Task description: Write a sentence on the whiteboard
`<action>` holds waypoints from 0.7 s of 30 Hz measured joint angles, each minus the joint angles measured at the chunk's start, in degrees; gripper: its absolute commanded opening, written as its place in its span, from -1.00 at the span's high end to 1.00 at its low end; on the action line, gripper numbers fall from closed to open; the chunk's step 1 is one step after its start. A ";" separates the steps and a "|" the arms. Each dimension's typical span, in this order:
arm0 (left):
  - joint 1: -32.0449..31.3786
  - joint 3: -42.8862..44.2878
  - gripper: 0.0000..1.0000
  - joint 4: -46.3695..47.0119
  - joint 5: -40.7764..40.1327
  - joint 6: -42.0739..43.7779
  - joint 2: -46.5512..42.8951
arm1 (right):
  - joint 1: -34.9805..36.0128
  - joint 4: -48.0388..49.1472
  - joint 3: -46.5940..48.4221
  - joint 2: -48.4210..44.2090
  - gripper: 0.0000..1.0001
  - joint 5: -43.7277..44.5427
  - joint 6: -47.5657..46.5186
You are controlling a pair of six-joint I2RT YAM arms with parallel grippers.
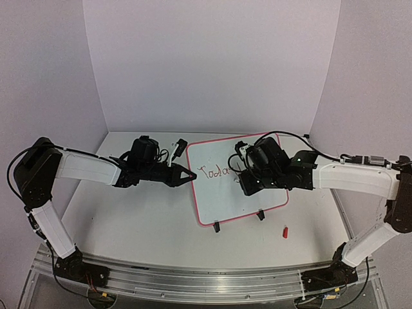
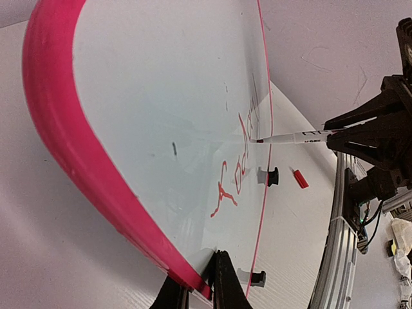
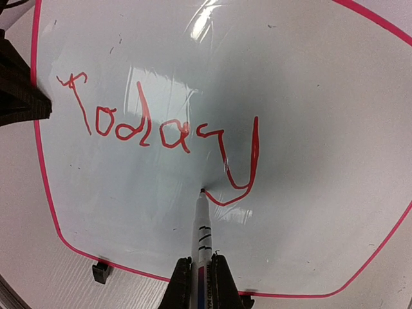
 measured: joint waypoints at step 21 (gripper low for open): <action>-0.02 0.05 1.00 -0.42 -0.02 0.07 -0.04 | -8.91 -0.09 -1.79 -7.23 1.00 -0.02 -0.88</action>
